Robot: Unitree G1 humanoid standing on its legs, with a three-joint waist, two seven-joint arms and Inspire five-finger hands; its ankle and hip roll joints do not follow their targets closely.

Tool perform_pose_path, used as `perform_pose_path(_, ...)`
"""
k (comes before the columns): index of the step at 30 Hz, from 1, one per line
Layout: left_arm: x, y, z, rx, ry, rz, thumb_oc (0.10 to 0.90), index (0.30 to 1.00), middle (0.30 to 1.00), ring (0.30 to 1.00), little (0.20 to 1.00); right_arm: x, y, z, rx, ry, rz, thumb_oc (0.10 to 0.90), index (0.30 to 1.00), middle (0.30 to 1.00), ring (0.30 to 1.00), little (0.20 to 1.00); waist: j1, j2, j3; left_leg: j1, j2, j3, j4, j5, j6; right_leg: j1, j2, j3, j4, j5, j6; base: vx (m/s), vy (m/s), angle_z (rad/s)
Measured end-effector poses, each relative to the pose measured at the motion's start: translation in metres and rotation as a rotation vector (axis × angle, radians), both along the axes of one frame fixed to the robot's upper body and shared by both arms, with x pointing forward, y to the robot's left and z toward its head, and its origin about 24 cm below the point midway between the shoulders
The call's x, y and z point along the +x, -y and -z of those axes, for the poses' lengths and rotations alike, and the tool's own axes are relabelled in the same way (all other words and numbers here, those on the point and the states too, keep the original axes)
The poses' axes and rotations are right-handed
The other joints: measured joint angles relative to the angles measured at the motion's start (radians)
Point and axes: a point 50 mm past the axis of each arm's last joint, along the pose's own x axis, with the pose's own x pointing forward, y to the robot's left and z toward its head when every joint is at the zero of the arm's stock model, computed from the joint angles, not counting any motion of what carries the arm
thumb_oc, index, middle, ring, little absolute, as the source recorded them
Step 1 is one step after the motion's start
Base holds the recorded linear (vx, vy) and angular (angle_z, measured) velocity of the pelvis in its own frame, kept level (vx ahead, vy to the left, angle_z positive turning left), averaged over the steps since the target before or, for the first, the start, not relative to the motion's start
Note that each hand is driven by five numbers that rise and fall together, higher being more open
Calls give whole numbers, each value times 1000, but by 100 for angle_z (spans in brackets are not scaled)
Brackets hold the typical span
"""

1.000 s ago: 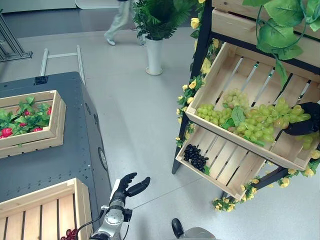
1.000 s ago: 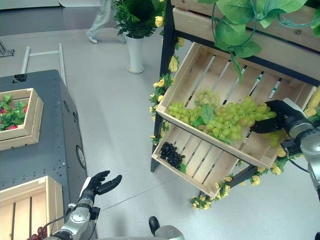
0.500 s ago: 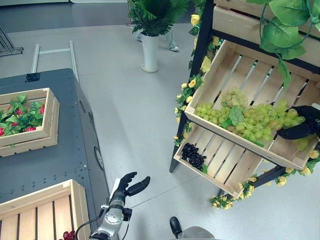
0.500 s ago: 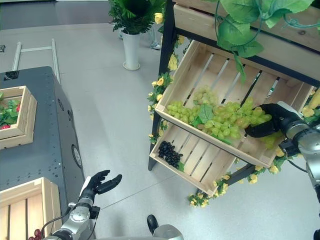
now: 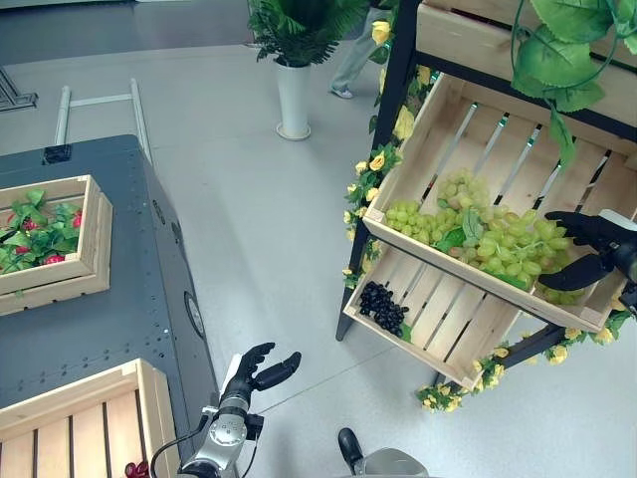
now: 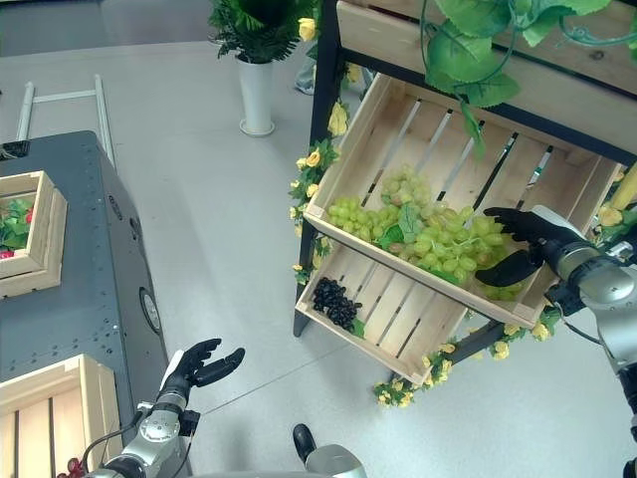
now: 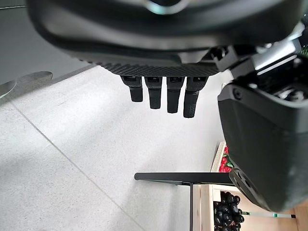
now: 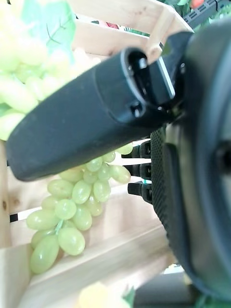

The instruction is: Pick up the fruits from the basket on one side to the basket on the other side

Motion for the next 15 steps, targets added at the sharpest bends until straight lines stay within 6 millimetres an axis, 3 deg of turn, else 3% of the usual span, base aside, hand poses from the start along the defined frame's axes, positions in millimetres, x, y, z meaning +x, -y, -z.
perform_pose_path(8,1,1,0,-3,4,-1,800,900,900,900,900,-2,-24,-9,-246,148,-72,800,900,900,900,900,-29,17,11,0,0,5,0,0,0,-3,1,5,0,-2,4,0,5,-2)
perform_pose_path(15,9,9,-3,-21,24,6,800,900,900,900,900,-13,-50,-26,-335,311,-168,800,900,900,900,900,-30,43,27,3,2,16,0,-1,-1,-6,4,18,0,-1,6,4,6,-5)
